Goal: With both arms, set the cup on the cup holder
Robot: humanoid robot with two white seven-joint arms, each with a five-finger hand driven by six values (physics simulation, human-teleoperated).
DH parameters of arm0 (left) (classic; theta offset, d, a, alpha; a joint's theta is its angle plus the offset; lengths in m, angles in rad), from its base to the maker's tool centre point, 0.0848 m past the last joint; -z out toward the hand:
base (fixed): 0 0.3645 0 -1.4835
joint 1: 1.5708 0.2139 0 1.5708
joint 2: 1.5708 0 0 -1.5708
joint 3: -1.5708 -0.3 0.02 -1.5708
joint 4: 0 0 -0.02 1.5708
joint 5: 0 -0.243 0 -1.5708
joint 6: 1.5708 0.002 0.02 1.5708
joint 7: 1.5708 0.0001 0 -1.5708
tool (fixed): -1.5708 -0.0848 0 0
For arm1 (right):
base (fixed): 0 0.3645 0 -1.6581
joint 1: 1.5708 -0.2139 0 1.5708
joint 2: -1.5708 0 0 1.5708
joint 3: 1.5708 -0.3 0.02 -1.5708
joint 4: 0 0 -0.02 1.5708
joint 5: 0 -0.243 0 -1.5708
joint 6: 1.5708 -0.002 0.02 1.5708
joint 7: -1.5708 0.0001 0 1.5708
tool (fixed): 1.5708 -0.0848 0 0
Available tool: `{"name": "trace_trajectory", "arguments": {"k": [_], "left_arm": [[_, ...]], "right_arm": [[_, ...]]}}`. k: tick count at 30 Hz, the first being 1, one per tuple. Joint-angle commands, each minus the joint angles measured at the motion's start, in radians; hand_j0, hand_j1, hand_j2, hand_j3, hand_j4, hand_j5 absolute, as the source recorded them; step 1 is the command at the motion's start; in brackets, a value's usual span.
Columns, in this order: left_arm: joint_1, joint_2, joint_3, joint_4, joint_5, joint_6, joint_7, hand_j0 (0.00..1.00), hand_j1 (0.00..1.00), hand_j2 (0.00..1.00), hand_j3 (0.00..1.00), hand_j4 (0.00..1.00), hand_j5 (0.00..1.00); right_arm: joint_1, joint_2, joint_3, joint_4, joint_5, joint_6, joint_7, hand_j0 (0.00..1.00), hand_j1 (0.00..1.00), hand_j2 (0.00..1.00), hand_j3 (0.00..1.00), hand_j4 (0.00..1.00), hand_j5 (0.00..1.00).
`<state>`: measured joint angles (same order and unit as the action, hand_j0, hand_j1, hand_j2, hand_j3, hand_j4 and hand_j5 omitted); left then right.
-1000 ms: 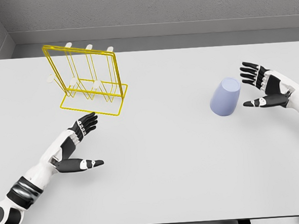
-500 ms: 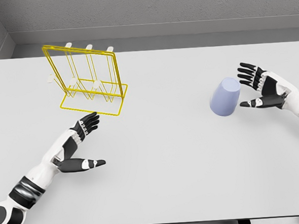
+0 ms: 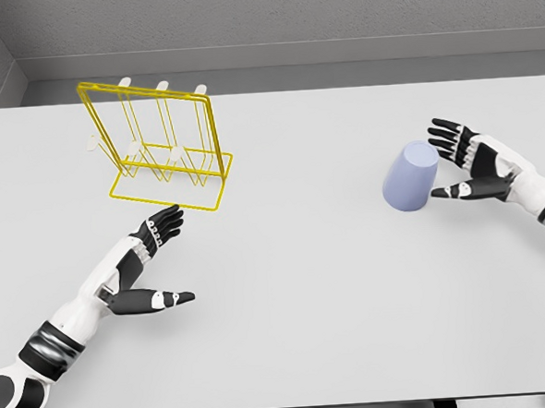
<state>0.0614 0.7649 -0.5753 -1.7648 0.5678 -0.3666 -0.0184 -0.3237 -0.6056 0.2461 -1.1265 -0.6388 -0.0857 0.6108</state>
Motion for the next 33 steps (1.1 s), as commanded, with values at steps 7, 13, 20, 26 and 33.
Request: {"name": "trace_trajectory", "arguments": {"k": [7,13,20,26,33], "left_arm": [[0.0,-0.003,0.0,-0.001,0.001,0.0,0.0,1.0,1.0,1.0,1.0,1.0,1.0],[0.0,-0.001,0.0,-0.001,0.001,0.0,0.0,1.0,1.0,1.0,1.0,1.0,1.0],[0.0,-0.001,0.0,-0.001,0.001,0.0,0.0,1.0,1.0,1.0,1.0,1.0,1.0],[0.0,-0.001,0.0,-0.001,0.001,0.0,0.0,1.0,1.0,1.0,1.0,1.0,1.0],[-0.005,-0.003,0.0,-0.001,0.001,0.0,0.0,1.0,1.0,1.0,1.0,1.0,1.0]], "right_arm": [[0.002,0.006,-0.001,0.014,0.005,-0.026,0.0,1.0,1.0,1.0,1.0,1.0,1.0],[0.002,0.017,-0.001,0.019,0.027,-0.035,0.0,1.0,1.0,1.0,1.0,1.0,1.0],[0.002,0.017,0.002,0.019,0.027,-0.035,0.0,1.0,1.0,1.0,1.0,1.0,1.0],[0.005,0.026,0.004,0.014,0.045,-0.037,0.0,1.0,1.0,1.0,1.0,1.0,1.0],[0.005,0.036,0.007,0.01,0.048,-0.057,0.0,1.0,1.0,1.0,1.0,1.0,1.0]]}}
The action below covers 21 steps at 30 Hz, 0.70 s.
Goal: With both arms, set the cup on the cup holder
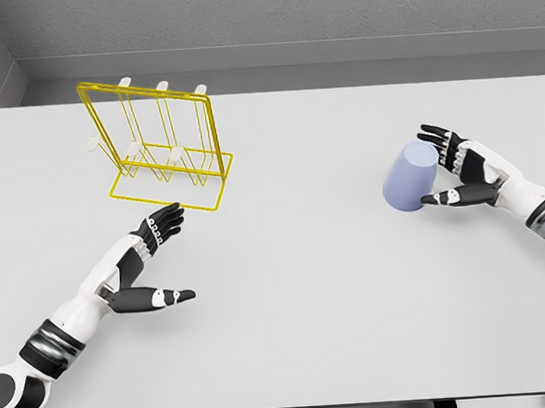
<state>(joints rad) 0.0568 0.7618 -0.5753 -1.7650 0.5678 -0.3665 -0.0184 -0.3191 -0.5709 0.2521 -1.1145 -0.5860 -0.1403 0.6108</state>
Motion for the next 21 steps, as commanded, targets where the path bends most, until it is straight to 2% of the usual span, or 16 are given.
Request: {"name": "trace_trajectory", "arguments": {"k": [1,18,21], "left_arm": [[0.0,0.002,0.0,-0.001,0.001,0.0,0.0,1.0,1.0,1.0,1.0,1.0,1.0],[-0.014,-0.004,0.0,-0.001,0.001,0.0,0.0,1.0,1.0,1.0,1.0,1.0,1.0],[-0.015,-0.018,-0.001,-0.001,0.001,0.0,0.0,1.0,1.0,1.0,1.0,1.0,1.0]], "right_arm": [[0.0,0.005,0.001,-0.002,-0.005,-0.002,0.0,1.0,1.0,1.0,1.0,1.0,1.0],[0.002,0.037,0.003,-0.019,0.034,-0.005,0.0,1.0,1.0,1.0,1.0,1.0,1.0],[0.002,0.042,0.004,-0.019,0.032,-0.03,0.0,0.94,0.94,0.94,0.94,0.94,0.94]]}}
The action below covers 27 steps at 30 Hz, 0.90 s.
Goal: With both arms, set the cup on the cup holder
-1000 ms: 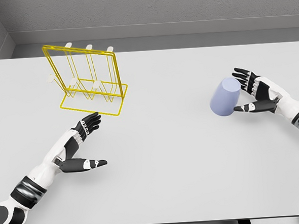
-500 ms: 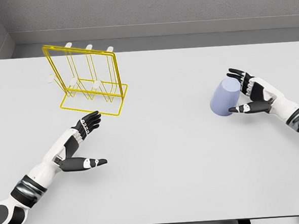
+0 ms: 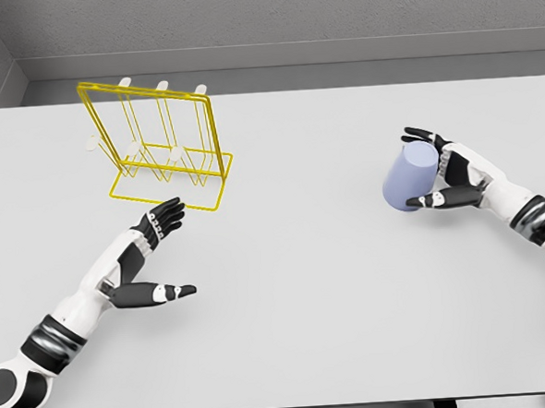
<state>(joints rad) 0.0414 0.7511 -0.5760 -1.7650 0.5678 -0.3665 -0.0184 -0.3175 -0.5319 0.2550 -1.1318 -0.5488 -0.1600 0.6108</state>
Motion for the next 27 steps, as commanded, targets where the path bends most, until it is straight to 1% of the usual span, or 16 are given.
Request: {"name": "trace_trajectory", "arguments": {"k": [1,2,4,7,11,16,27], "left_arm": [[0.0,-0.007,0.001,-0.001,0.001,0.0,0.0,1.0,1.0,1.0,1.0,1.0,1.0],[0.0,-0.009,0.001,-0.001,0.001,0.0,0.0,1.0,1.0,1.0,1.0,1.0,1.0],[-0.002,-0.009,-0.001,-0.001,0.001,0.0,0.0,1.0,1.0,1.0,1.0,1.0,1.0],[-0.002,-0.016,0.001,-0.001,0.0,0.001,0.0,1.0,1.0,1.0,1.0,1.0,1.0],[-0.003,-0.035,0.001,-0.001,0.0,0.001,0.0,1.0,1.0,1.0,1.0,1.0,1.0],[-0.011,-0.049,-0.001,-0.001,-0.002,0.024,0.0,1.0,1.0,1.0,1.0,1.0,1.0],[-0.011,-0.049,0.001,-0.001,-0.002,0.028,0.0,1.0,1.0,1.0,1.0,1.0,1.0]], "right_arm": [[0.0,0.004,0.0,0.0,-0.005,-0.012,0.0,0.89,0.89,0.89,0.89,0.89,0.89],[0.0,0.012,0.001,0.0,-0.005,-0.012,0.0,0.83,0.83,0.83,0.83,0.83,0.83],[0.0,0.018,0.0,0.0,-0.005,-0.012,0.0,0.78,0.78,0.78,0.78,0.78,0.78],[0.003,0.02,0.0,0.0,-0.006,-0.012,0.0,0.67,0.67,0.67,0.67,0.67,0.67],[0.005,0.024,0.0,0.0,-0.006,-0.012,0.0,0.67,0.67,0.67,0.67,0.67,0.67],[0.005,0.021,0.0,-0.005,-0.006,-0.013,0.0,0.58,0.58,0.58,0.58,0.58,0.58],[0.006,0.018,0.003,-0.016,-0.01,-0.018,0.0,0.56,0.56,0.56,0.56,0.56,0.56]]}}
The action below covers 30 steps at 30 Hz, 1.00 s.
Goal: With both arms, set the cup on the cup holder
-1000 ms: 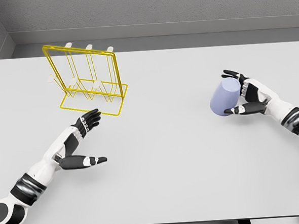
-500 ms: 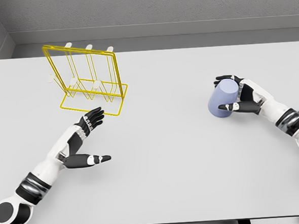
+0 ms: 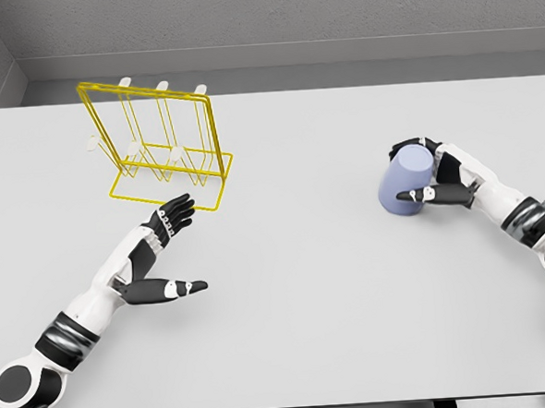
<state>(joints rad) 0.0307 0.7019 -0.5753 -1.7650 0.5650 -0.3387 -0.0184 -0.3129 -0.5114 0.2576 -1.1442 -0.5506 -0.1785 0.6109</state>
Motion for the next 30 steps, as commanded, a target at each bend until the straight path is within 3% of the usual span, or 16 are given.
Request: {"name": "trace_trajectory", "arguments": {"k": [1,18,30], "left_arm": [[0.0,0.001,0.0,-0.001,0.001,0.0,0.0,1.0,1.0,1.0,1.0,1.0,1.0],[0.002,-0.002,-0.001,-0.001,0.001,0.001,0.0,1.0,1.0,1.0,1.0,1.0,1.0],[0.002,-0.002,0.0,-0.001,0.001,0.001,0.0,1.0,1.0,1.0,1.0,1.0,1.0]], "right_arm": [[0.0,-0.002,-0.001,-0.012,-0.008,0.001,0.0,0.56,0.56,0.56,0.56,0.56,0.56],[-0.012,-0.013,0.0,-0.158,-0.014,0.008,0.0,0.56,0.56,0.56,0.56,0.56,0.56],[-0.037,-0.024,0.114,-0.229,-0.017,0.008,0.0,0.56,0.56,0.56,0.56,0.56,0.56]]}}
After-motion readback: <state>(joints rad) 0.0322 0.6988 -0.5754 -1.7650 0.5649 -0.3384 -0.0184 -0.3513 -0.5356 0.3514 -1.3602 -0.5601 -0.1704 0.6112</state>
